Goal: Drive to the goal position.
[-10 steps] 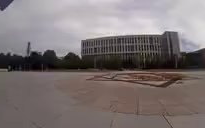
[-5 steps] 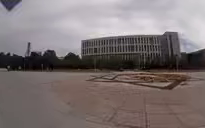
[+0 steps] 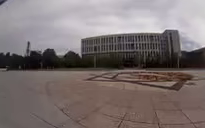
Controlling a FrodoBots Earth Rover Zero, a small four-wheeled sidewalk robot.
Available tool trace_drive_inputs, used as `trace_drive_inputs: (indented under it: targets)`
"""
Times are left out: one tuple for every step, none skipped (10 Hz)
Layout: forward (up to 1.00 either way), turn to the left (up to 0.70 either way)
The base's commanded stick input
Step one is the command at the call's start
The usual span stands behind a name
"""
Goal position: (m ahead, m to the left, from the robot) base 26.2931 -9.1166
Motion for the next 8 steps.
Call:
trace_drive_inputs:
  targets:
    - [0.70,0.00]
    - [0.70,0.00]
    - [0.70,0.00]
    - [0.70,0.01]
    - [0.70,0.03]
    - [0.70,0.18]
    - [0.70,0.00]
    - [0.70,0.00]
